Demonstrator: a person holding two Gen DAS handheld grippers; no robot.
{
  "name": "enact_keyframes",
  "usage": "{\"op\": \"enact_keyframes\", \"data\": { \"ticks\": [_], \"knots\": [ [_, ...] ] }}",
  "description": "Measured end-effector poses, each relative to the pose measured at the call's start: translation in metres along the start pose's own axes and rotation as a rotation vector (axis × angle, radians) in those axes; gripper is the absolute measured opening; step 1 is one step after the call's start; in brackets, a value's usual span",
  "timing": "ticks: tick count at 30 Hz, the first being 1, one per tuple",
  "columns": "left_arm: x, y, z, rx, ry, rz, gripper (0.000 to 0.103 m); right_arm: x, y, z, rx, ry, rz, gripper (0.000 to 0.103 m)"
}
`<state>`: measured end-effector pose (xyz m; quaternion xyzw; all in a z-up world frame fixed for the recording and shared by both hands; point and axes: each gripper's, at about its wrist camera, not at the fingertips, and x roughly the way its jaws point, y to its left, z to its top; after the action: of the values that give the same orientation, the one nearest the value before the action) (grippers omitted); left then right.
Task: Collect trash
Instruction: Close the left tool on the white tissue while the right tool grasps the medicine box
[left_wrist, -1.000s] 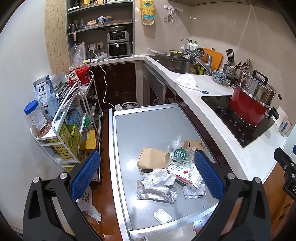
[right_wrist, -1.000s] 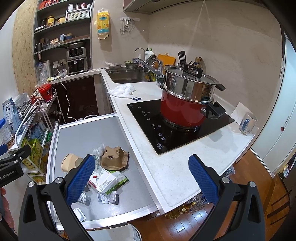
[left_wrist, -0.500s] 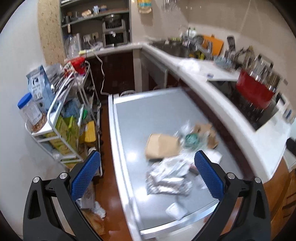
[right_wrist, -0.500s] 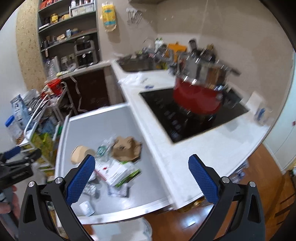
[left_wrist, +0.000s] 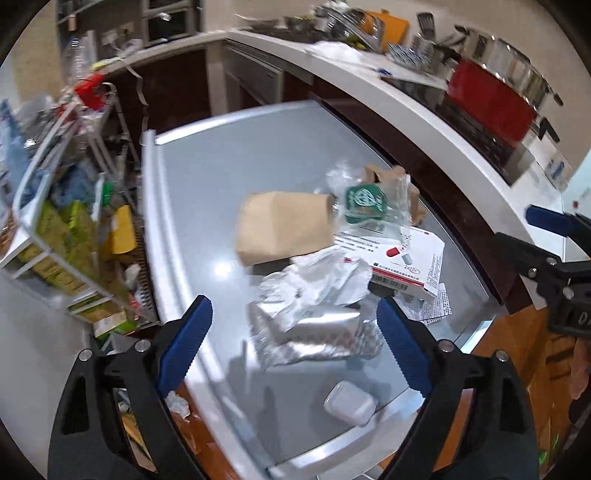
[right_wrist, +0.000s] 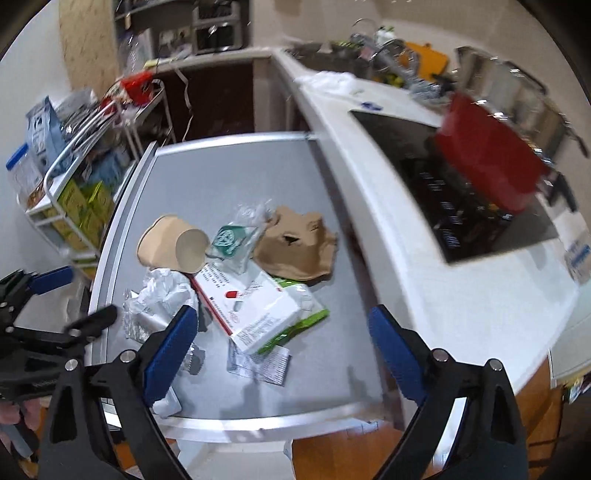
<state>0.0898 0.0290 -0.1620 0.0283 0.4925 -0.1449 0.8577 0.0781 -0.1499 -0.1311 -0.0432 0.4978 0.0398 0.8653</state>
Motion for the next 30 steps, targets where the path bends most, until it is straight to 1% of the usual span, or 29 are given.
{"op": "enact_keyframes", "data": {
  "ticks": [3, 5, 6, 9, 11, 13, 14, 15, 16, 18, 22, 26, 28, 29, 30],
  "knots": [
    [0.022, -0.002, 0.006, 0.022, 0.038, -0.036, 0.091, 0.009, 0.006, 0.007, -0.036, 0.016, 0.011, 0.092],
    [0.031, -0.005, 0.008, 0.046, 0.054, -0.072, 0.091, 0.013, 0.006, 0.011, -0.034, 0.027, 0.01, 0.092],
    [0.036, -0.007, 0.009, 0.063, 0.059, -0.076, 0.091, 0.014, 0.005, 0.013, -0.03, 0.033, 0.009, 0.092],
    [0.054, -0.012, 0.012, 0.111, 0.091, -0.048, 0.091, 0.018, 0.001, 0.017, -0.015, 0.045, 0.018, 0.092],
    [0.067, -0.01, 0.012, 0.11, 0.114, -0.047, 0.091, 0.021, 0.003, 0.019, -0.021, 0.049, 0.016, 0.092],
    [0.075, -0.005, 0.013, 0.094, 0.134, -0.073, 0.09, 0.03, 0.006, 0.02, -0.039, 0.065, 0.016, 0.092],
    [0.078, -0.003, 0.012, 0.088, 0.14, -0.097, 0.087, 0.035, 0.007, 0.019, -0.049, 0.08, 0.022, 0.092],
    [0.079, -0.002, 0.012, 0.085, 0.147, -0.116, 0.078, 0.039, 0.008, 0.018, -0.055, 0.092, 0.03, 0.092],
    [0.083, 0.002, 0.011, 0.079, 0.162, -0.146, 0.066, 0.045, 0.009, 0.017, -0.062, 0.106, 0.042, 0.092],
    [0.086, 0.009, 0.01, 0.063, 0.18, -0.194, 0.052, 0.055, 0.012, 0.016, -0.079, 0.129, 0.054, 0.092],
    [0.09, 0.022, 0.008, 0.048, 0.189, -0.249, 0.044, 0.076, 0.022, 0.018, -0.147, 0.173, 0.072, 0.092],
    [0.09, 0.03, 0.013, 0.069, 0.19, -0.258, 0.04, 0.096, 0.032, 0.02, -0.22, 0.227, 0.085, 0.092],
    [0.087, 0.037, 0.014, 0.063, 0.185, -0.273, 0.04, 0.101, 0.036, 0.02, -0.249, 0.243, 0.098, 0.086],
    [0.086, 0.036, 0.015, 0.059, 0.184, -0.279, 0.04, 0.104, 0.039, 0.021, -0.266, 0.255, 0.106, 0.077],
    [0.085, 0.036, 0.015, 0.057, 0.182, -0.284, 0.04, 0.106, 0.043, 0.021, -0.291, 0.268, 0.106, 0.072]
  ]
}}
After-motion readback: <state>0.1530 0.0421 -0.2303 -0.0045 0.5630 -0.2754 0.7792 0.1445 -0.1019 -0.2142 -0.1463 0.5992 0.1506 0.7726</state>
